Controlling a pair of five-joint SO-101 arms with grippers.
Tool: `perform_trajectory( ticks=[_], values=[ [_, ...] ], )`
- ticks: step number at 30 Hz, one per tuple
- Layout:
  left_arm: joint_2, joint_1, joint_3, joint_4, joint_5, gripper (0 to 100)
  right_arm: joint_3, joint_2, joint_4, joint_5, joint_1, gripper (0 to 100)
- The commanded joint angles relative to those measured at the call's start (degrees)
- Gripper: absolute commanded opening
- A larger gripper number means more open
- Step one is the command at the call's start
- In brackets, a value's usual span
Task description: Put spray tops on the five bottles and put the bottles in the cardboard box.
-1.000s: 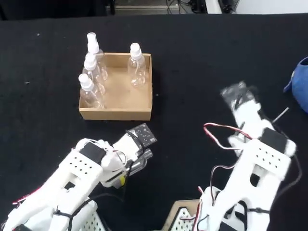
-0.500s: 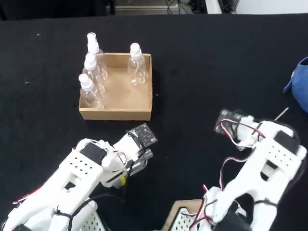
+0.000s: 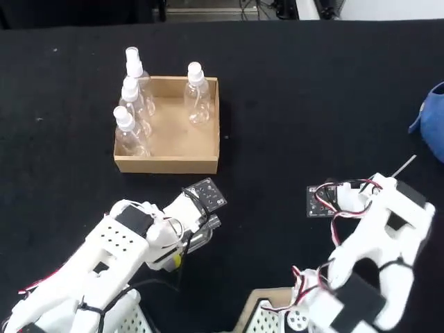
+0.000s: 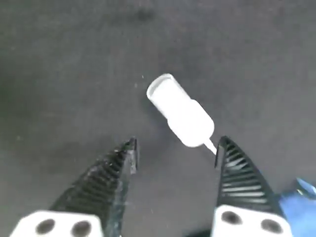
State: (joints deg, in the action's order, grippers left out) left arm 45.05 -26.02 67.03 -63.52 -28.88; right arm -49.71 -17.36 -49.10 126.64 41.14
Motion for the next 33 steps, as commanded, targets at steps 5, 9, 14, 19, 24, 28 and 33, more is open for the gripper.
perform_trajectory(
  ticks=[5, 9, 14, 19, 24, 28, 33],
  values=[
    [0.5, 0.0, -1.3, 0.7, 0.4, 3, 0.7, 8.7, 9.3, 0.3, 0.8, 22.7],
    [0.5, 0.0, -1.3, 0.7, 0.4, 3, 0.3, 8.9, 9.3, -0.8, 0.8, 16.2],
    [0.5, 0.0, -1.3, 0.7, 0.4, 3, 0.7, 8.8, 9.3, -20.2, -2.8, 2.9],
    [0.5, 0.0, -0.6, 0.7, 0.4, 3, 5.5, 8.9, 9.1, -57.8, -4.9, 1.6],
    [0.5, 0.0, -0.5, 0.7, 0.4, 3, 10.4, 9.4, -0.4, -79.8, -0.8, 3.5],
    [0.5, -0.3, -0.6, 0.8, 0.4, 3, 12.6, 9.5, -10.5, -82.9, 0.0, 10.7],
    [0.5, -0.5, -0.5, 0.8, 0.4, 3, 13.1, 9.5, -14.5, -83.2, -0.5, 24.7]
  ],
)
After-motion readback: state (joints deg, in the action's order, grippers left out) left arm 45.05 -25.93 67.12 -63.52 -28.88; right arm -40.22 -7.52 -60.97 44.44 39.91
